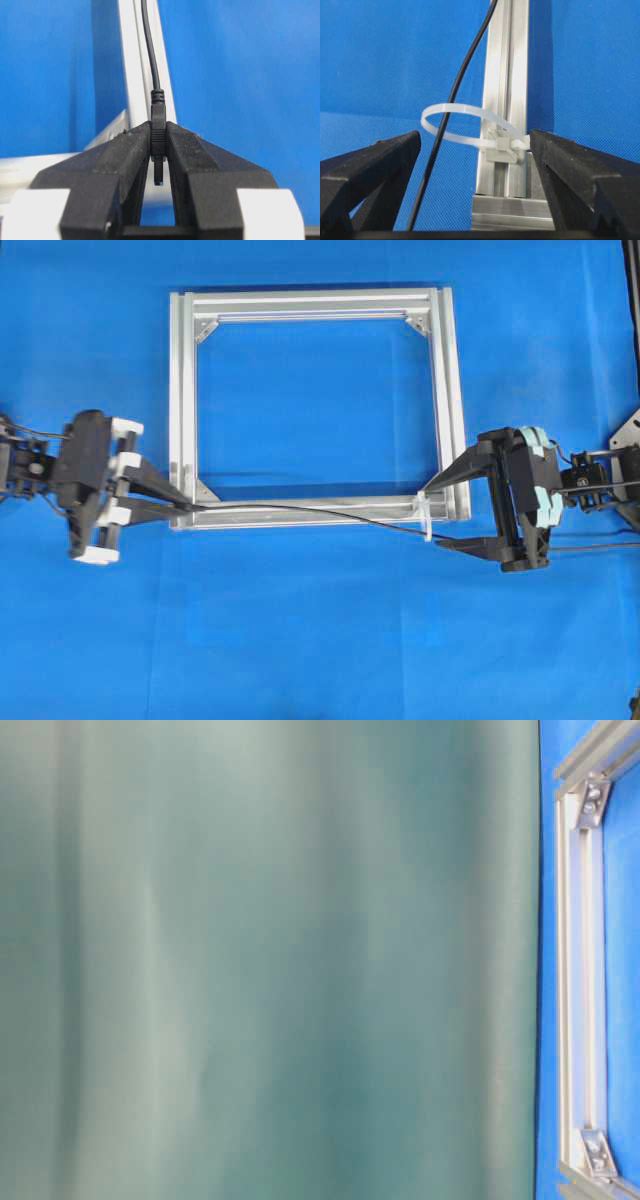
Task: Insert the wire through the string loop located on the right side.
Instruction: 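Open both grippers, releasing the cable, and withdraw them outward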
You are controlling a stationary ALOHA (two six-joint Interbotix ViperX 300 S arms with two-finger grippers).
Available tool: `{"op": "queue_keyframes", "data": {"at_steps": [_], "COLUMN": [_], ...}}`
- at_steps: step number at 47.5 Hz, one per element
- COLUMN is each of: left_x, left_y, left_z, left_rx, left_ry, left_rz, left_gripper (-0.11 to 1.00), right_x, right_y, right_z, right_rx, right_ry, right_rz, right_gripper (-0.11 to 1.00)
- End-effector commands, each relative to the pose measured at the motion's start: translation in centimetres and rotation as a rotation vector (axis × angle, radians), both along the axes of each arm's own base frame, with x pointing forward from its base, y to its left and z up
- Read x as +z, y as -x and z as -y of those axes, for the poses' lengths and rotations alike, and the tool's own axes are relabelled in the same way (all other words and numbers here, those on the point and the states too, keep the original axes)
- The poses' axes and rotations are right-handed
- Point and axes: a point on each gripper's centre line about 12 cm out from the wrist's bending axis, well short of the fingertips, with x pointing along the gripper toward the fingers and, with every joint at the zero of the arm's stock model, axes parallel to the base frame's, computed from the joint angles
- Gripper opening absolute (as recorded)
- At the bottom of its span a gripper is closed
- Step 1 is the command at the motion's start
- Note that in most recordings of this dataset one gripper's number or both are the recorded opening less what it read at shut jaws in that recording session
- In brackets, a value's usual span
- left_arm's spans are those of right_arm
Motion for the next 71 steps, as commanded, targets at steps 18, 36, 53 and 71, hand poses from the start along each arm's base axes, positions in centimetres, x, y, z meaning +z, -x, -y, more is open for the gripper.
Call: {"op": "queue_keyframes", "data": {"at_steps": [18, 36, 53, 71], "left_x": [0.2, 0.4, 0.0, 1.6], "left_y": [3.5, 3.1, 3.3, 2.7], "left_z": [-0.6, -0.5, -0.8, -0.9], "left_rx": [-0.013, -0.017, 0.002, 0.012], "left_ry": [-0.009, -0.010, 0.000, 0.004], "left_rz": [0.023, 0.022, -0.026, 0.003], "left_gripper": [0.08, 0.08, 0.80, 0.88], "right_x": [0.8, 0.8, 1.0, 2.6], "right_y": [-0.9, -0.9, -1.0, -1.0], "right_z": [-0.2, -0.2, -0.2, -0.3], "right_rx": [-0.002, 0.001, 0.001, 0.007], "right_ry": [-0.010, -0.007, -0.008, -0.015], "right_rz": [0.017, 0.013, 0.010, 0.034], "right_gripper": [0.92, 0.92, 0.92, 0.92]}}
